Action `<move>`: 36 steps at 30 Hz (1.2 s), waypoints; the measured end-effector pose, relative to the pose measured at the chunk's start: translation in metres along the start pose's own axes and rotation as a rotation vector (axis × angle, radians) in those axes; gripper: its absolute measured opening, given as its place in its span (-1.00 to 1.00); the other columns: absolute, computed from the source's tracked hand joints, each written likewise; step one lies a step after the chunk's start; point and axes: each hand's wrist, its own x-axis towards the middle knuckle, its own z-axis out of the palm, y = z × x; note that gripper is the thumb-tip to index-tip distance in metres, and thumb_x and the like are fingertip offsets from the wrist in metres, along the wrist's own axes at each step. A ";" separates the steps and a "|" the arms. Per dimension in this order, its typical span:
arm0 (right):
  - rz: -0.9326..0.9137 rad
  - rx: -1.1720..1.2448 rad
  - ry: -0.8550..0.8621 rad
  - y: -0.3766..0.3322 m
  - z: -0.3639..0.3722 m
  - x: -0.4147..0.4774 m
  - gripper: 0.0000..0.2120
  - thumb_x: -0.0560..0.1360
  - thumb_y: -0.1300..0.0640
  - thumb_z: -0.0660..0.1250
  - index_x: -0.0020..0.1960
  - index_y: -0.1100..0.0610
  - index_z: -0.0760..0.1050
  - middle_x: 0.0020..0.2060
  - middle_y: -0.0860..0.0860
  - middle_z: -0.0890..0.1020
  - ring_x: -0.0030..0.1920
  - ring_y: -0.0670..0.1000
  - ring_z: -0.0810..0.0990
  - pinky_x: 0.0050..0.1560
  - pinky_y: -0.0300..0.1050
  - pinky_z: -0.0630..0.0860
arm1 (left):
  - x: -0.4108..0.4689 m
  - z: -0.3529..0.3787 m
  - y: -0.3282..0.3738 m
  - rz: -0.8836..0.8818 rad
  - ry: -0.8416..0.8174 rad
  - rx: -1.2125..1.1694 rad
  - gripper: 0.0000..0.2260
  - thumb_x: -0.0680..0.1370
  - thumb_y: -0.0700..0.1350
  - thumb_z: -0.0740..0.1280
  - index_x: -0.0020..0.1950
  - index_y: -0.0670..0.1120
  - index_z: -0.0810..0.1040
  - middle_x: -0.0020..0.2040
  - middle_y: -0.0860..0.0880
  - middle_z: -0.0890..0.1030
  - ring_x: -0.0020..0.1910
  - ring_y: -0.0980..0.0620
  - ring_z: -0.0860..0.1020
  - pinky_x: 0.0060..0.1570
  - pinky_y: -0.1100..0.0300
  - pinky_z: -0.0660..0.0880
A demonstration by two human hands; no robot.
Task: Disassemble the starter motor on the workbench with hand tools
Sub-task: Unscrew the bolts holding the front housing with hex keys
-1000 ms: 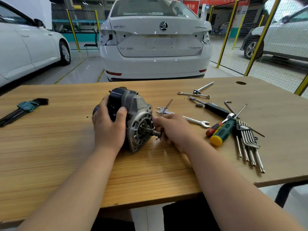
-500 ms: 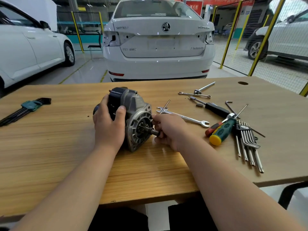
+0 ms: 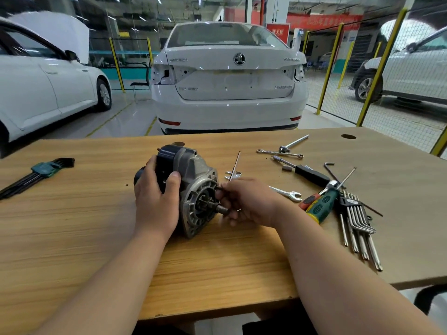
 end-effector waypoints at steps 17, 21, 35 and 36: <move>-0.164 -0.442 0.260 0.010 0.014 -0.008 -0.68 0.55 -0.08 0.29 -0.33 0.02 0.53 -0.54 -0.11 0.56 -0.55 -0.11 0.49 -0.38 -0.16 0.46 | 0.002 0.000 -0.004 0.003 -0.005 -0.002 -0.35 0.45 0.23 0.13 0.54 0.13 0.18 0.50 0.01 0.25 0.49 0.09 0.13 0.34 0.13 0.10; -0.112 -0.344 0.137 0.005 0.013 -0.005 -0.68 0.61 0.00 0.22 -0.28 0.07 0.49 -0.56 -0.02 0.48 -0.56 -0.04 0.42 -0.40 -0.09 0.49 | 0.003 -0.002 -0.007 -0.013 -0.001 -0.031 -0.34 0.42 0.23 0.15 0.53 0.14 0.19 0.49 -0.02 0.26 0.49 0.05 0.15 0.30 0.15 0.12; -0.058 -0.250 0.073 0.000 0.003 -0.001 -0.64 0.64 -0.01 0.18 -0.25 0.15 0.48 -0.55 -0.01 0.38 -0.57 -0.03 0.30 -0.44 -0.11 0.44 | 0.005 0.000 -0.008 0.011 0.014 -0.011 -0.36 0.44 0.25 0.15 0.52 0.13 0.23 0.46 0.00 0.31 0.48 0.06 0.16 0.43 0.00 0.18; -0.073 -0.267 0.091 0.001 0.004 -0.002 -0.64 0.64 -0.01 0.19 -0.25 0.15 0.49 -0.56 0.00 0.39 -0.57 -0.02 0.32 -0.42 -0.09 0.46 | 0.006 -0.001 -0.009 0.017 0.013 -0.009 -0.36 0.44 0.25 0.14 0.52 0.12 0.23 0.46 0.00 0.32 0.48 0.06 0.16 0.44 -0.03 0.18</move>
